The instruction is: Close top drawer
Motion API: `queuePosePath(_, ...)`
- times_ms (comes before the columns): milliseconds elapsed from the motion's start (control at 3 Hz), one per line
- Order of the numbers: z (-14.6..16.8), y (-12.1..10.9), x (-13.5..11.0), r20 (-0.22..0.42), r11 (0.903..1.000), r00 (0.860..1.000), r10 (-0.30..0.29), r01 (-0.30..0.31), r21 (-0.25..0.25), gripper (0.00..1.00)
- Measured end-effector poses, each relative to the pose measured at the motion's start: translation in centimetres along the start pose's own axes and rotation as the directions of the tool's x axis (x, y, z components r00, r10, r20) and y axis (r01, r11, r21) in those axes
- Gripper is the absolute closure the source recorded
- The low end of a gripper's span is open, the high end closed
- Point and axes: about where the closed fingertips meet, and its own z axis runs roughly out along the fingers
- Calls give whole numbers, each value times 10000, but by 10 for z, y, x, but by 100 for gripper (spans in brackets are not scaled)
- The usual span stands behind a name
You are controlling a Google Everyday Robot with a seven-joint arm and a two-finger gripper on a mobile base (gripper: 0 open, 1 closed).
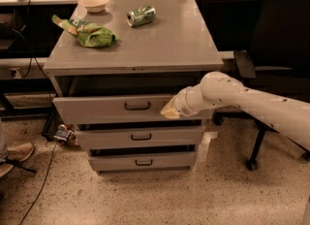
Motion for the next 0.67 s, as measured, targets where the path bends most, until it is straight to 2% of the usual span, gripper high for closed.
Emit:
queuePosePath(333, 1, 1, 0, 0, 10000, 10000, -2, 2, -15, 22)
queuePosePath(667, 1, 1, 0, 0, 10000, 10000, -4, 4, -27, 0)
